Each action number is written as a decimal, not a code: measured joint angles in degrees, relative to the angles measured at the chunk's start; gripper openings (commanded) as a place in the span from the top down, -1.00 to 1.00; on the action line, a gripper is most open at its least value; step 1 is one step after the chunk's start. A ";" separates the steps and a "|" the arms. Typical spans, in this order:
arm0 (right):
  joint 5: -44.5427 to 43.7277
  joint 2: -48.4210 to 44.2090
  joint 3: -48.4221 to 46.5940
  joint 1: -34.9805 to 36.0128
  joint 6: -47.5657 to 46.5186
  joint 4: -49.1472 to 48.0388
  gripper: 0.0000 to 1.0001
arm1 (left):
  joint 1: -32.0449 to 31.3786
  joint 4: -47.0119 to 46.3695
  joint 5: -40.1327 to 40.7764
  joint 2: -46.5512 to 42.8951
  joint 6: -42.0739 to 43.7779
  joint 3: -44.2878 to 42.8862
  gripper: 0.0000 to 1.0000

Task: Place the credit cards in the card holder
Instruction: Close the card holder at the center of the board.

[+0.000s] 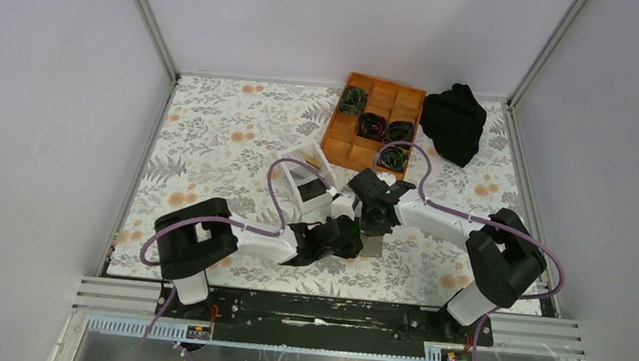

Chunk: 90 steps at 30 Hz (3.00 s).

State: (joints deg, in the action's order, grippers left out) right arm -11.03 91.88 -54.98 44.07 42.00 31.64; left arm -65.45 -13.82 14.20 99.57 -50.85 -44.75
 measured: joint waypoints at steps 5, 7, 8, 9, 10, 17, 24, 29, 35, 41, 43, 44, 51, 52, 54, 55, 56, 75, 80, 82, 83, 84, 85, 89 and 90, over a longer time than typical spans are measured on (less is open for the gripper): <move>-0.09 1.18 -1.18 0.20 -0.26 1.14 1.00 | 0.02 -0.55 0.17 -0.17 -0.37 0.52 0.41; -0.07 1.81 -1.84 0.24 -0.39 1.77 1.00 | 0.07 -0.72 0.17 -0.24 -0.68 0.72 0.42; -0.07 2.05 -2.05 0.28 -0.42 1.97 1.00 | 0.11 -0.81 0.17 -0.26 -0.81 0.81 0.42; -0.07 2.25 -2.23 0.31 -0.44 2.16 1.00 | 0.13 -0.90 0.15 -0.28 -0.90 0.87 0.42; -0.04 2.43 -2.38 0.33 -0.44 2.34 1.00 | 0.15 -0.96 0.15 -0.33 -1.01 0.96 0.42; -0.02 3.74 -3.10 0.63 -0.61 2.75 1.00 | 0.20 -1.79 0.17 -0.48 -1.29 1.64 0.44; -0.11 4.46 -3.30 1.05 -0.68 2.82 0.99 | 0.22 -2.93 0.24 -0.61 -1.77 2.36 0.45; -0.46 3.85 -3.30 1.36 -1.20 2.67 0.49 | 0.20 -3.19 0.44 -0.76 -2.25 2.62 0.35; -1.36 3.34 -2.82 1.46 -2.99 2.25 0.16 | 0.24 -0.66 2.34 -1.73 -2.84 2.56 0.02; -2.03 0.17 -0.31 1.57 -3.34 0.81 0.14 | 0.24 3.56 4.72 -3.02 -1.40 1.33 -0.19; -2.05 -0.50 0.37 1.86 -3.08 -0.44 0.14 | 0.24 5.92 4.92 -3.13 -0.52 1.14 -0.23; -2.25 -0.81 0.61 2.05 -3.10 -0.90 0.14 | 0.15 6.56 5.14 -3.28 -0.24 1.03 -0.24; -3.04 -7.50 3.32 2.93 -1.11 -4.15 0.15 | -0.17 9.38 6.21 -4.57 0.90 0.92 -0.27; -3.13 -8.72 3.78 2.97 -0.66 -4.59 0.15 | -0.22 9.70 6.25 -4.57 1.07 0.76 -0.27; -3.50 -11.17 4.81 3.06 0.35 -5.49 0.15 | -0.26 10.25 6.49 -4.57 1.53 0.39 -0.26; -3.61 -12.20 5.31 3.08 0.76 -5.75 0.16 | -0.31 10.54 6.69 -4.57 1.68 0.15 -0.25; -3.96 -13.05 5.81 3.08 1.14 -5.92 0.19 | -0.35 10.86 6.86 -4.57 1.79 -0.15 -0.24; -8.85 -16.83 16.17 3.15 7.48 -6.27 1.00 | 2.93 15.30 13.51 -4.39 3.67 -2.56 0.26; -9.33 -16.81 16.31 2.99 7.56 -6.25 1.00 | 4.52 15.61 13.29 -2.12 4.90 -5.35 0.30; -9.38 -16.74 16.46 2.73 7.54 -6.27 1.00 | 4.76 15.58 12.96 -0.90 5.40 -6.19 0.31; -9.38 -16.68 16.57 2.54 7.54 -6.29 1.00 | 4.76 15.56 12.68 -0.33 5.57 -6.40 0.33; -9.38 -16.57 16.72 2.29 7.54 -6.29 1.00 | 4.76 15.58 12.37 0.20 5.66 -6.47 0.34; -9.35 -16.41 16.83 2.08 7.52 -6.32 1.00 | 4.76 15.58 11.98 0.66 5.75 -6.49 0.35; -9.07 -15.10 17.57 0.76 7.08 -6.82 1.00 | 4.76 15.47 11.04 1.66 6.08 -6.67 0.39; -8.87 -14.58 17.64 0.46 6.88 -6.95 1.00 | 4.76 15.39 10.69 1.70 6.08 -6.69 0.40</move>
State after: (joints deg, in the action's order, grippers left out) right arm -19.90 77.30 -37.34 44.53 48.88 24.69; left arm -60.69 1.56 24.88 101.27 -44.77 -51.44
